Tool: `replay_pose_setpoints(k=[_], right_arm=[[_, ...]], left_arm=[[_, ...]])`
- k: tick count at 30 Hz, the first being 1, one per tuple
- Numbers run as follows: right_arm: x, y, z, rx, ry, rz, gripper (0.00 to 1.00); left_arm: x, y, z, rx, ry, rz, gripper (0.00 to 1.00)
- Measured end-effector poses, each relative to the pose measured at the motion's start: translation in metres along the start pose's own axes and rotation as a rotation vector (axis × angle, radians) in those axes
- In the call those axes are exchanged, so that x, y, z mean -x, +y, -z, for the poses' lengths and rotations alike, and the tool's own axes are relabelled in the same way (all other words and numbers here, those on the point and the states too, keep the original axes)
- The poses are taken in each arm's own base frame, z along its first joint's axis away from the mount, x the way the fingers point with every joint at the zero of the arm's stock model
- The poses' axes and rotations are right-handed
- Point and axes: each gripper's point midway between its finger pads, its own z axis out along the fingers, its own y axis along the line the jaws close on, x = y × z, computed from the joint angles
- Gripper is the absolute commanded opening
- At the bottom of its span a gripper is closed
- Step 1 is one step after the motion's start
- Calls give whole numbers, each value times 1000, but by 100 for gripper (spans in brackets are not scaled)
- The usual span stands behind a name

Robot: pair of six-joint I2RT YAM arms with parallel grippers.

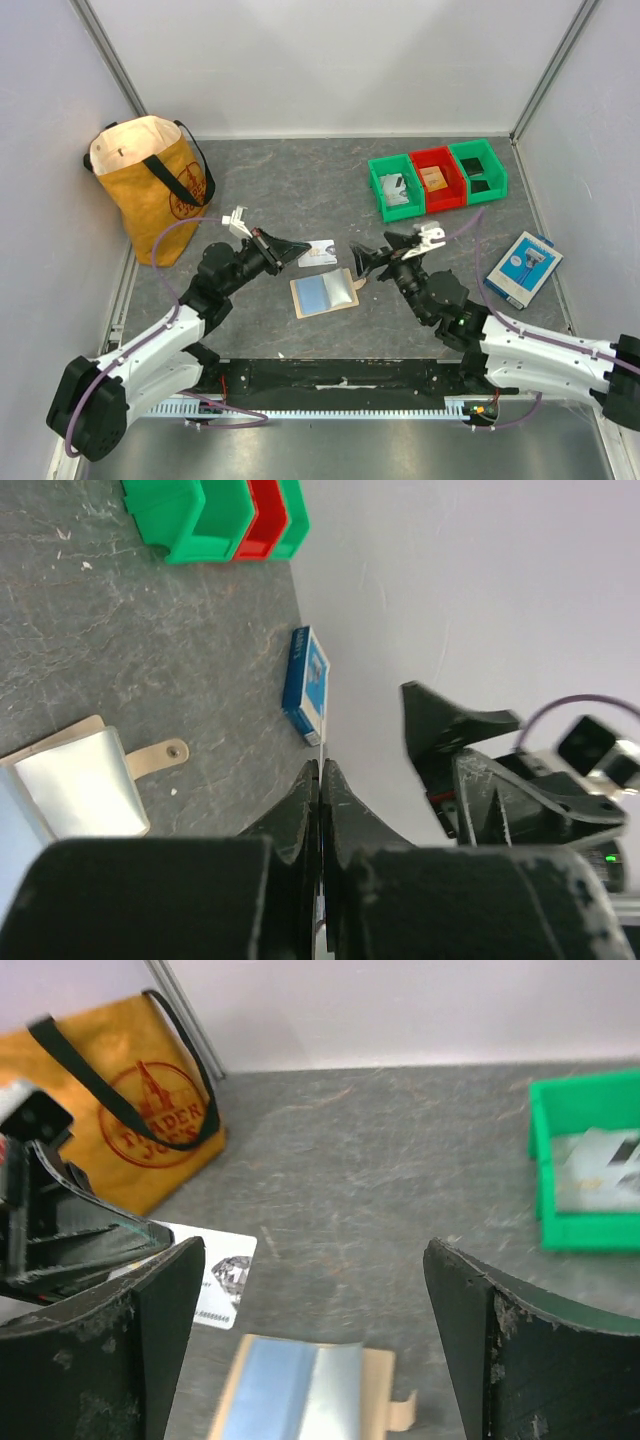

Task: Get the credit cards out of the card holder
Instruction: Place the credit card in the storage box.

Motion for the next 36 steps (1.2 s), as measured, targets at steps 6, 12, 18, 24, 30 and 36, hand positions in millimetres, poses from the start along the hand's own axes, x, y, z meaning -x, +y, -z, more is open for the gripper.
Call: replay_pose_setpoints(k=[6, 12, 18, 24, 30, 36], right_arm=[[-31, -3, 8, 33, -2, -396, 89], [-46, 14, 1, 111, 8, -640, 84], [-32, 23, -10, 196, -37, -779, 68], [-22, 22, -14, 242, -60, -839, 12], [-13, 15, -17, 262, -78, -873, 0], [-8, -34, -29, 156, -108, -831, 0]], left_arm=[[3, 0, -2, -62, -71, 81, 2], [2, -23, -9, -159, -96, 119, 2], [-5, -31, -17, -201, -86, 163, 2], [-10, -36, -21, -232, -73, 189, 7], [-10, -39, -21, -247, -73, 196, 55], [0, -32, -17, -245, -57, 179, 79]])
